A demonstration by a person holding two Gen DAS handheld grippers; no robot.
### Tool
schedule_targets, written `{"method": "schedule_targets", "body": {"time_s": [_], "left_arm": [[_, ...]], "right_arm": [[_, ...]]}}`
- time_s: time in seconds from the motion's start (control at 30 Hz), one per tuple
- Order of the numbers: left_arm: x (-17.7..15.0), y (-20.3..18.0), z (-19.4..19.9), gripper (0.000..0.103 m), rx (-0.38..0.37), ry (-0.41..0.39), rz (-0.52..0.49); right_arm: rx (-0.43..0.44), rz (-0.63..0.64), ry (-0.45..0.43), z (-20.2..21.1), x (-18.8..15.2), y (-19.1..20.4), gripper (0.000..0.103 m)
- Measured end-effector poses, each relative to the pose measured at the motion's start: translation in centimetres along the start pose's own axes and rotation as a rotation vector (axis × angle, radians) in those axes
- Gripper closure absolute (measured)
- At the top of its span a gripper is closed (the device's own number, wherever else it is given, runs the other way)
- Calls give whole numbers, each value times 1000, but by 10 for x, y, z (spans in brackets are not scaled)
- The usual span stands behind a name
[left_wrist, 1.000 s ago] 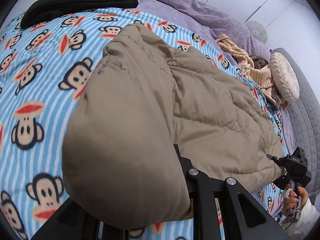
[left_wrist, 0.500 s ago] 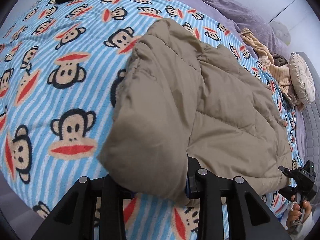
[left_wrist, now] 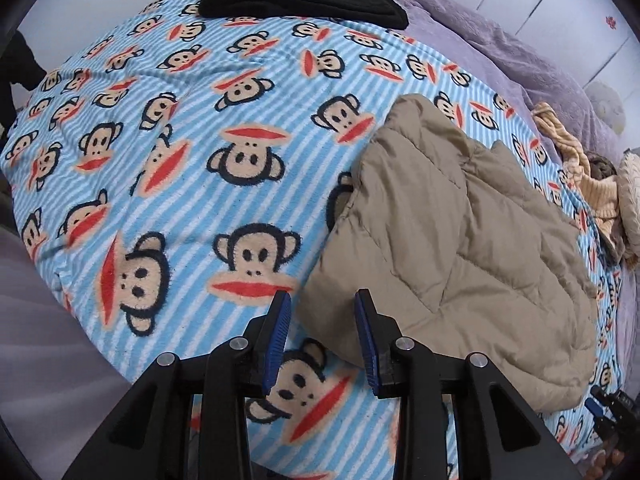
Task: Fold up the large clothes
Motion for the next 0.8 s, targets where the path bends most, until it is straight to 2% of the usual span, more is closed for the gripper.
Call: {"method": "schedule_targets", "body": {"time_s": [0.1,0.2,0.3,0.37,0.4,0.6,0.8], "left_arm": [[1,1,-15,68,26,39,-37],[-9,6,-44,68,122,105,-104],[-20,16,-66,67,146,158,-108],[-22,24,-69,44,192,170,-107],[-21,27,-67,41,216,164,-107],[-26,25,-48,41,211,188,-93],[-41,-6,-27,41,170,178,-115]], "right_arm": [[9,74,-36,12,-6,-3,64],[1,131,-11,-2,-8,15,64],[-35,143,51,-28,-18,20,64],[-41,124,93,-43,-22,17,64],[-44,121,109,-48,-24,15,64],[-30,97,161,-49,-29,2,64],[10,104,170,-30,-34,-2,64]]}}
Point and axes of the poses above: each gripper's, at about its wrist camera, not at the fingertips, and z roughly against the way its jaws point, y to its left, x to its top, the point moved 9 cm from there along -z, roughly the way its jaws point, and after that the axes turned 13 degrees about -x, right-handed, at the moved point
